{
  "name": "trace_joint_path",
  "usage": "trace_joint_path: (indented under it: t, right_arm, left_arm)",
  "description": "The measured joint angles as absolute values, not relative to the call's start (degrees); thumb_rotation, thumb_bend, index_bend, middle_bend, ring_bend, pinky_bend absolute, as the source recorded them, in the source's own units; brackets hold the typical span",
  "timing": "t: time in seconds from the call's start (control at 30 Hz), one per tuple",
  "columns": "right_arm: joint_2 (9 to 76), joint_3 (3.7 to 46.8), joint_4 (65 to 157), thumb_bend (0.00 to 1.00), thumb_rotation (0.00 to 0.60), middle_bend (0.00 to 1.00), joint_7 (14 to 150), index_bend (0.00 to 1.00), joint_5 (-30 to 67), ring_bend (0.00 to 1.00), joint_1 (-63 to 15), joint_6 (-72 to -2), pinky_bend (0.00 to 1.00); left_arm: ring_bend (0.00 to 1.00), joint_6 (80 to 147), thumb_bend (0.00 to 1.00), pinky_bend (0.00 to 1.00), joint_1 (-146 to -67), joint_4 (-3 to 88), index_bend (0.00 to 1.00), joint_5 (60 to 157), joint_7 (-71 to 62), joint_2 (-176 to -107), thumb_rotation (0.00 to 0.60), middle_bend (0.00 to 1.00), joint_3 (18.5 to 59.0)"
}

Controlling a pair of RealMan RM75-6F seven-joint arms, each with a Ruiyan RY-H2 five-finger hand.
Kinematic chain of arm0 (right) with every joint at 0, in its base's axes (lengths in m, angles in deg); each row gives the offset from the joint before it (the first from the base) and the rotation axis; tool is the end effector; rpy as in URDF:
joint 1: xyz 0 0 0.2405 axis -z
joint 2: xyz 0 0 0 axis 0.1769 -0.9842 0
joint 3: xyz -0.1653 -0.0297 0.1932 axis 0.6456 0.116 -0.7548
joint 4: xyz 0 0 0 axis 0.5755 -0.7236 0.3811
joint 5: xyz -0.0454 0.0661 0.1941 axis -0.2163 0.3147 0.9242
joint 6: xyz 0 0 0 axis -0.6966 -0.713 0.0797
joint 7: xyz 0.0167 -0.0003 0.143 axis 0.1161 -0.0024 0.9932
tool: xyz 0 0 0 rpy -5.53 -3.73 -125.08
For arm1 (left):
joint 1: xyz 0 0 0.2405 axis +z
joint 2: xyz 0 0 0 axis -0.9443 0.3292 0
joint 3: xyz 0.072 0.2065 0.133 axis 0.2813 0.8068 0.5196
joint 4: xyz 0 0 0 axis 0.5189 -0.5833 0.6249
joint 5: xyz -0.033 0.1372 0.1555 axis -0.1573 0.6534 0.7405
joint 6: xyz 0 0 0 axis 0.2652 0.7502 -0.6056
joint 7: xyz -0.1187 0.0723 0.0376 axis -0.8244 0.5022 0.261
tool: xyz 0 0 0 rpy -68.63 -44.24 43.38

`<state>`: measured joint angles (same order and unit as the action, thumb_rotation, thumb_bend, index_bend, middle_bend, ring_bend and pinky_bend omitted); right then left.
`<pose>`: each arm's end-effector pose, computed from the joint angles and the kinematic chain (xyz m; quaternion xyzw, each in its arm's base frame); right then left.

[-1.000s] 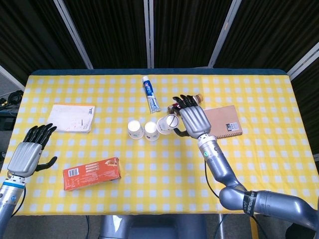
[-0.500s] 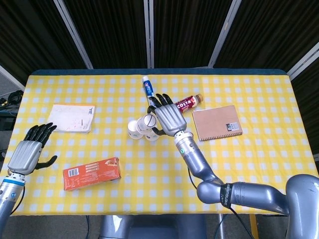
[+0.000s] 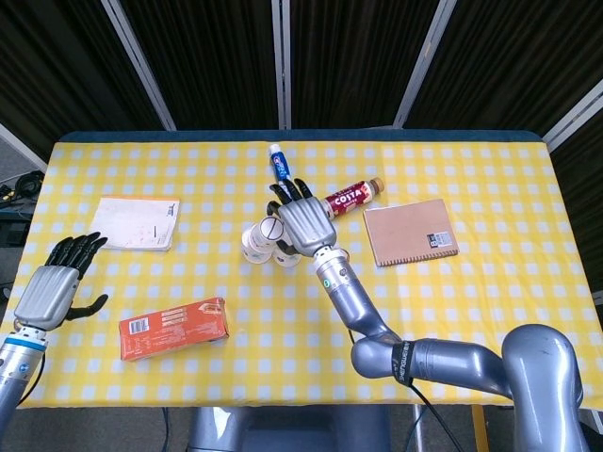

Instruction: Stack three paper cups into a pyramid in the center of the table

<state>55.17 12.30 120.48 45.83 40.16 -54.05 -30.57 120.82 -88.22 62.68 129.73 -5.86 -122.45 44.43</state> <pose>0.0114 -0.3964 -0.0206 0.7179 -0.3533 0.4384 0.4094 -0.2864 0.2437 0.1325 -0.6612 -0.4053 -0.3689 0.5122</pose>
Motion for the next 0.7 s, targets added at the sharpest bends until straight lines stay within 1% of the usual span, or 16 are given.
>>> trace_joint_path:
  t: [0.1,0.17,0.23,0.33,0.4,0.7]
  right_arm:
    - [55.86,12.88,119.34,0.23,0.6,0.11,46.1,0.51,39.52,0.0,-54.27,-31.0,0.0]
    - [56.25,13.16,119.05,0.22,0.6,0.09,46.34,0.48,39.51,0.0,-54.35,-31.1,0.0]
    - [56.56,13.24,118.79,0.2,0.6,0.06,46.38,0.44,39.27,0.0,-54.45,-31.49,0.0]
    - [56.98,13.34,118.45,0.17,0.6,0.01,46.34,0.34,38.85,0.0,-54.61,-32.15,0.0]
    - [57.1,13.53,118.38,0.16,0.6,0.0,46.17,0.3,38.69,0.0,-54.63,-32.4,0.0]
    - [56.87,14.24,120.2,0.15,0.6,0.0,43.54,0.23,40.48,0.0,-54.41,-33.76,0.0]
  left_arm:
    - [0.0,121.01,0.31,0.0,-88.17,62.67,0.0,130.19,-5.66,-122.47,0.6,0.0,44.62]
    - [0.0,120.98,0.31,0.0,-88.15,62.65,0.0,130.03,-5.73,-122.52,0.6,0.0,44.59]
    - [0.0,120.99,0.31,0.0,-88.12,62.64,0.0,129.89,-5.67,-122.53,0.6,0.0,44.51]
    - [0.0,121.24,0.31,0.0,-88.05,62.76,0.0,130.0,-5.69,-122.56,0.6,0.0,44.49]
    - [0.0,121.42,0.31,0.0,-87.95,62.75,0.0,130.14,-5.8,-122.52,0.6,0.0,44.49]
    - [0.0,121.71,0.31,0.0,-87.71,63.04,0.0,130.1,-5.65,-122.38,0.6,0.0,44.5]
